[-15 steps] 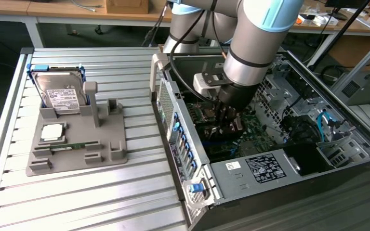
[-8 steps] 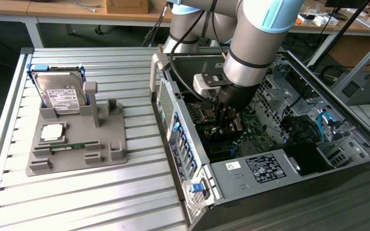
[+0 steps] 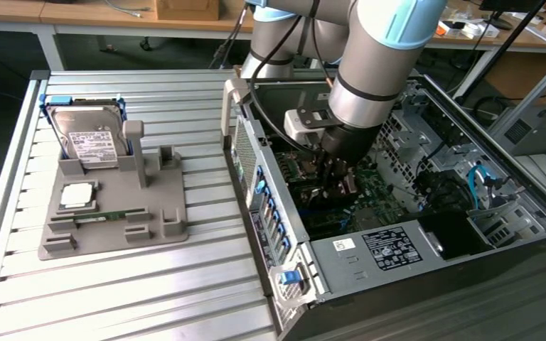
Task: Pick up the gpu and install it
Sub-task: 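Insert the gpu into the slot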
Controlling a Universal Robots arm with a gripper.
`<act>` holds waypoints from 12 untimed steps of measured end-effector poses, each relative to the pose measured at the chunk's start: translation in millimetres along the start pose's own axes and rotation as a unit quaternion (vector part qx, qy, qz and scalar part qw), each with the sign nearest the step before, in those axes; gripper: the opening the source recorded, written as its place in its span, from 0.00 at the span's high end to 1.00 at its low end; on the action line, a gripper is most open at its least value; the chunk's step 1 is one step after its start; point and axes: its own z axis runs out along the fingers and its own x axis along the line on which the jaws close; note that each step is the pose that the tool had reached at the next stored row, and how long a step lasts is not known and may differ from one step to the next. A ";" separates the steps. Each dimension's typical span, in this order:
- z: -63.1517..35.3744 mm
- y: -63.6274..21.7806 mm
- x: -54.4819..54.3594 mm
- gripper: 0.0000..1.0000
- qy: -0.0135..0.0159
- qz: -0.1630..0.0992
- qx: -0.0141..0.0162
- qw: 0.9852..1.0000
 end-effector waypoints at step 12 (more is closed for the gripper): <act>1.5 0.1 0.0 0.73 -0.001 -0.002 0.000 1.000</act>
